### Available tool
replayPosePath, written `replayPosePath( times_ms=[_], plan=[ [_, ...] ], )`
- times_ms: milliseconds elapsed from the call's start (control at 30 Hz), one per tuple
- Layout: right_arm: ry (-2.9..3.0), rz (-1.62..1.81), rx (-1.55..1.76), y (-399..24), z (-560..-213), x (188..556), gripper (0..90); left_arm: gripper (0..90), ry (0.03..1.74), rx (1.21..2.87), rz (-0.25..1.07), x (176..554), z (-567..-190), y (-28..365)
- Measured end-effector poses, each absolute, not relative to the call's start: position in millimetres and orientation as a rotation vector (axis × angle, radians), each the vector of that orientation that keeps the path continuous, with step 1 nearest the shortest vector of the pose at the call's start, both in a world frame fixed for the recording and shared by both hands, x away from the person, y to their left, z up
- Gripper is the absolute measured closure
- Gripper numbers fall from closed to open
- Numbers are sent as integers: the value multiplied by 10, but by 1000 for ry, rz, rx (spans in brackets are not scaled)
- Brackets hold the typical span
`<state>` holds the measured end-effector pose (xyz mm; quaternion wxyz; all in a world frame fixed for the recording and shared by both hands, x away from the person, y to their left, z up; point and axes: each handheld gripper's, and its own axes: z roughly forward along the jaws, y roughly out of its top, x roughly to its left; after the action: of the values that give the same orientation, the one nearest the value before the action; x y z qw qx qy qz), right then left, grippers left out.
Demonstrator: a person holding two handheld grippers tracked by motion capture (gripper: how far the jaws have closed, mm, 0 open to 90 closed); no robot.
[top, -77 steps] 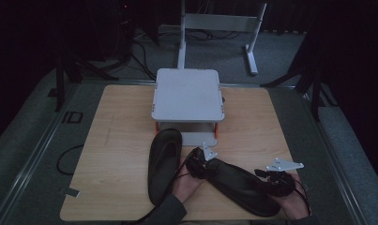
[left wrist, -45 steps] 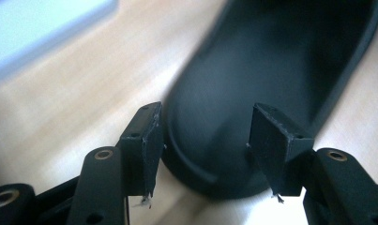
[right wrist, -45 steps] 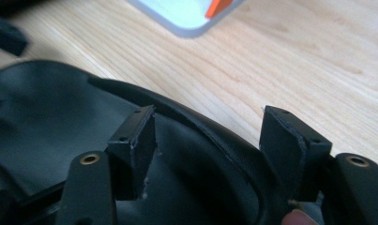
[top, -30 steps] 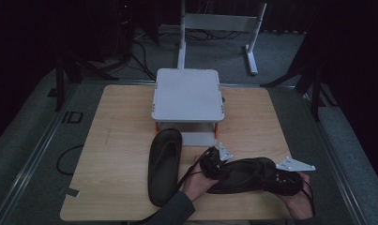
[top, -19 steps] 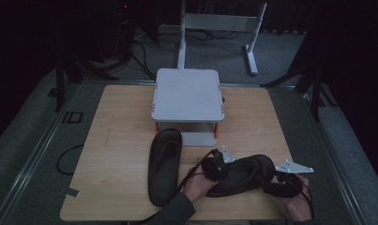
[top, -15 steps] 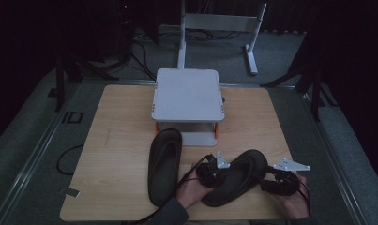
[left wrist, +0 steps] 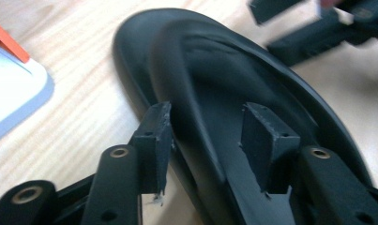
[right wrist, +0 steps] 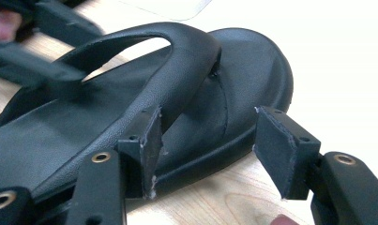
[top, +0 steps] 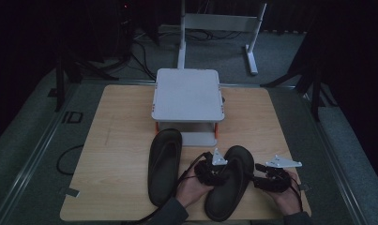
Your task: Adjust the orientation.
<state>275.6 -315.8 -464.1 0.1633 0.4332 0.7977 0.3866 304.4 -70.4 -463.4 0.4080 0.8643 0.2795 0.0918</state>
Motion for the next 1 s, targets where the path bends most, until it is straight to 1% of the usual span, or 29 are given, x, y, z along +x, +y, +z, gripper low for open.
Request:
replayPosePath(
  times_ms=[67, 100, 200, 300, 467, 500, 533, 567, 667, 800, 900, 1000],
  plan=[
    [2276, 1115, 1238, -3171, -4646, 2755, 426, 674, 736, 2171, 238, 3060, -4624, -694],
    [2274, 1123, 1246, -3176, -4648, 2754, 426, 694, 746, 2158, 225, 3061, -4617, -680],
    [2285, 1145, 1241, -3156, -4650, 2757, 411, 751, 758, 2158, 275, 3012, -4606, -641],
    [2300, 1155, 1212, -3083, -4636, 2754, 404, 780, 804, 2116, 290, 2964, -4590, -546],
    [2304, 1183, 1158, -2905, -4580, 2784, 391, 785, 911, 2040, 347, 2912, -4571, -334],
    [2304, 1183, 1158, -2905, -4580, 2784, 391, 784, 911, 2040, 347, 2912, -4571, -334],
    [2298, 1205, 1131, -2825, -4537, 2801, 389, 782, 978, 2002, 379, 2922, -4563, -206],
    [2297, 1213, 1122, -2798, -4521, 2807, 388, 781, 1010, 1984, 389, 2927, -4559, -154],
    [2302, 1222, 1096, -2735, -4494, 2824, 387, 777, 1080, 1937, 413, 2922, -4546, 4],
    [2315, 1216, 1087, -2692, -4504, 2846, 386, 778, 1142, 1873, 485, 2884, -4524, 177],
    [2322, 1213, 1084, -2680, -4517, 2852, 386, 777, 1177, 1868, 530, 2887, -4528, 251],
    [2325, 1210, 1084, -2675, -4520, 2854, 386, 771, 1207, 1866, 535, 2927, -4562, 287]
  ],
)
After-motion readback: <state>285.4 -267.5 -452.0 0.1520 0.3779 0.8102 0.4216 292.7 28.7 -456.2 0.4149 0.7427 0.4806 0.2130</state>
